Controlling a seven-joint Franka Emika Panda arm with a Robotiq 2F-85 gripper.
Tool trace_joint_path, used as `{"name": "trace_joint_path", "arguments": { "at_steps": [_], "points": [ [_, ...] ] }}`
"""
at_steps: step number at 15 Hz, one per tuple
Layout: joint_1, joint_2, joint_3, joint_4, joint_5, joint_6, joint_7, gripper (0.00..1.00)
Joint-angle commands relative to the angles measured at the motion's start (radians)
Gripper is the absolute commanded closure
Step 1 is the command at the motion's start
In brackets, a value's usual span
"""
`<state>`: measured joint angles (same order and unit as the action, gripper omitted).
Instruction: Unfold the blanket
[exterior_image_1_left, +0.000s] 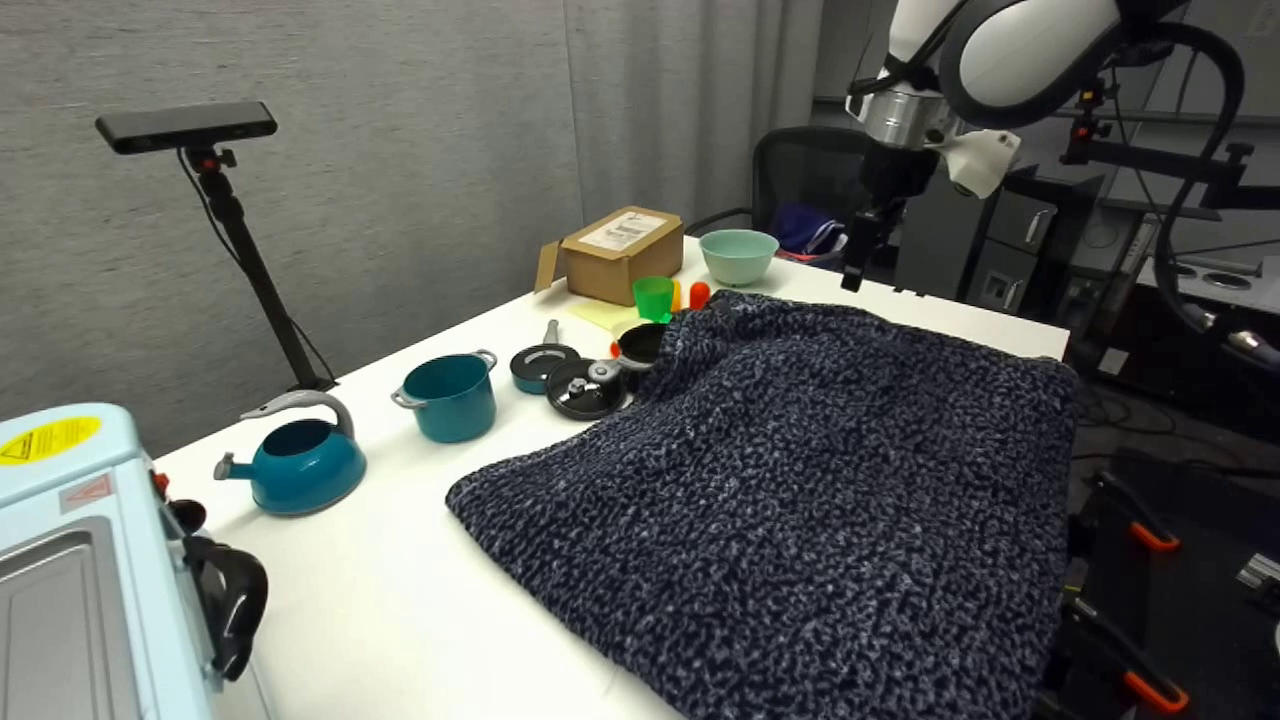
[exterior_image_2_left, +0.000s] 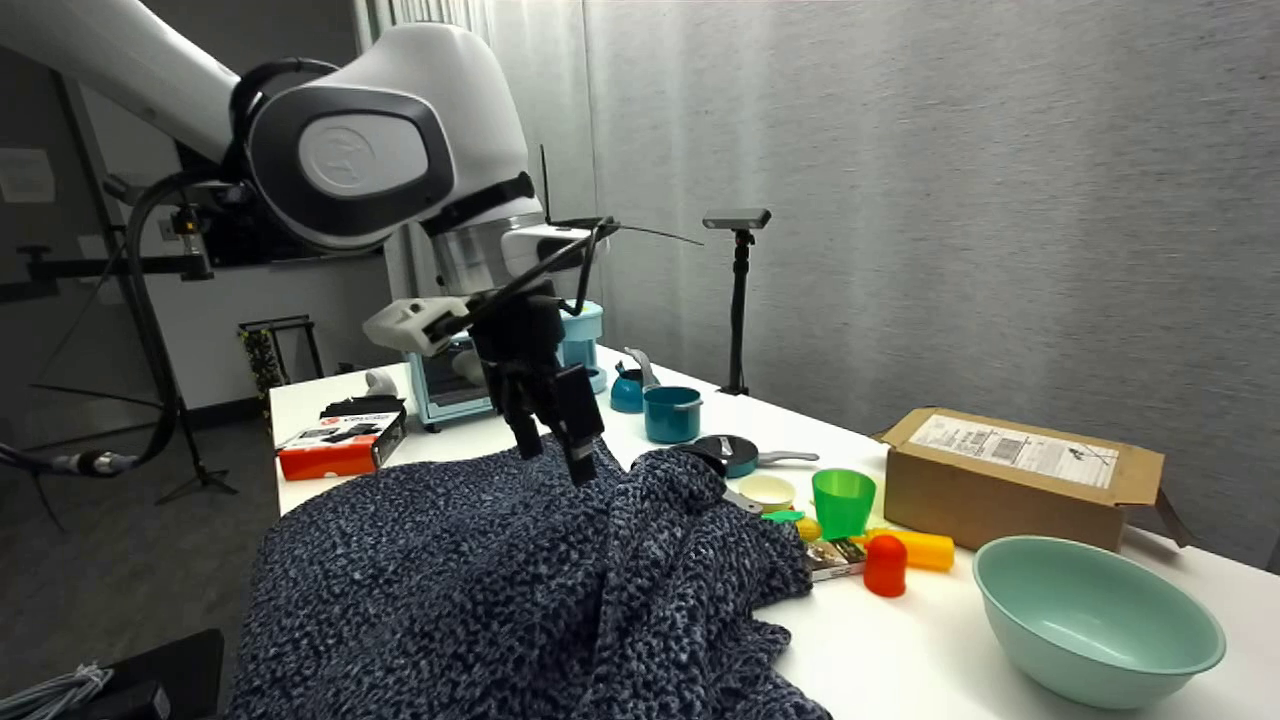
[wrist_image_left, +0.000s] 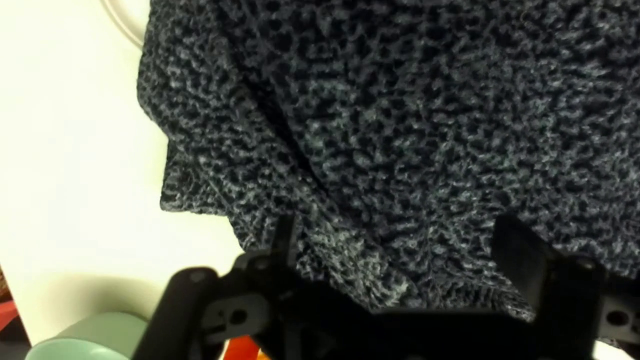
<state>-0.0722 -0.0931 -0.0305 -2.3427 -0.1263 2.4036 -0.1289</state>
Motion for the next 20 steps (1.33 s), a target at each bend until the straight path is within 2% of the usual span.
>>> {"name": "trace_joint_path", "arguments": {
  "at_steps": [1, 6, 11, 15, 20],
  "points": [
    [0.026, 0.078, 0.016, 0.069, -0.086, 0.088, -0.009, 0.00],
    [0.052, 0.167, 0.031, 0.098, -0.217, 0.210, 0.024, 0.00],
    [0.072, 0.265, 0.001, 0.176, -0.383, 0.327, 0.160, 0.00],
    [0.102, 0.348, -0.033, 0.239, -0.451, 0.276, 0.245, 0.00],
    [0.120, 0.422, -0.037, 0.302, -0.402, 0.187, 0.212, 0.00]
  ]
}}
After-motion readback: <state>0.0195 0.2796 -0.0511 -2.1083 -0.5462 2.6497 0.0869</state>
